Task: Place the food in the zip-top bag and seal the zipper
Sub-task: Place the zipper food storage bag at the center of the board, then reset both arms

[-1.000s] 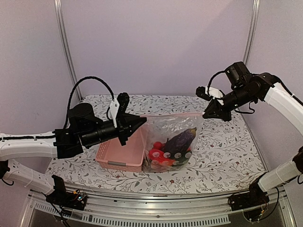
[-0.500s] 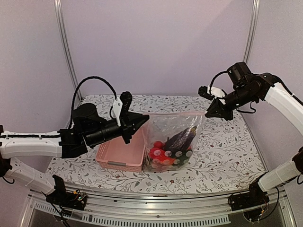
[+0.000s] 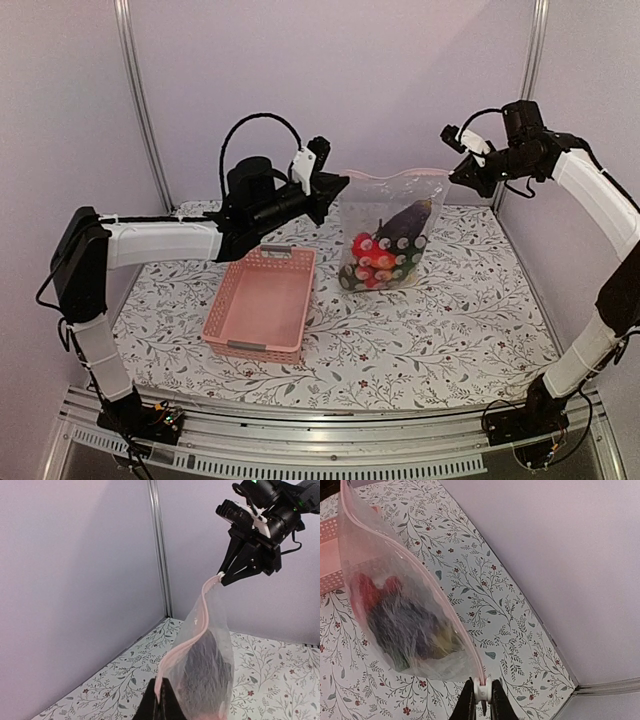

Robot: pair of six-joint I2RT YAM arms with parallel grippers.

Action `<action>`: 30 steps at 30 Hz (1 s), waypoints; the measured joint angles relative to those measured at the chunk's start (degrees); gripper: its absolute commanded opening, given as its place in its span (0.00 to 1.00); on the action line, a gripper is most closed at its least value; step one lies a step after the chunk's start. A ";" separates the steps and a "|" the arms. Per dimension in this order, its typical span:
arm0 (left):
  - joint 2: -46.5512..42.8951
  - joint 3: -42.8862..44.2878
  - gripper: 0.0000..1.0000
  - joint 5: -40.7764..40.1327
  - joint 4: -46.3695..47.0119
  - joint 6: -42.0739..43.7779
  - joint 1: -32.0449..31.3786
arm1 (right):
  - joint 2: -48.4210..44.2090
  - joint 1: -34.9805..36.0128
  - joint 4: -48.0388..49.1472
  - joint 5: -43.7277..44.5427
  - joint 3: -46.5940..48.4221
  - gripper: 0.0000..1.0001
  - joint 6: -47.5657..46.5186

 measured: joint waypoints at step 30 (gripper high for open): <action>-37.00 -17.90 1.00 -24.76 -37.73 -1.33 -4.13 | -35.34 -0.79 15.69 -4.83 -37.44 0.99 18.05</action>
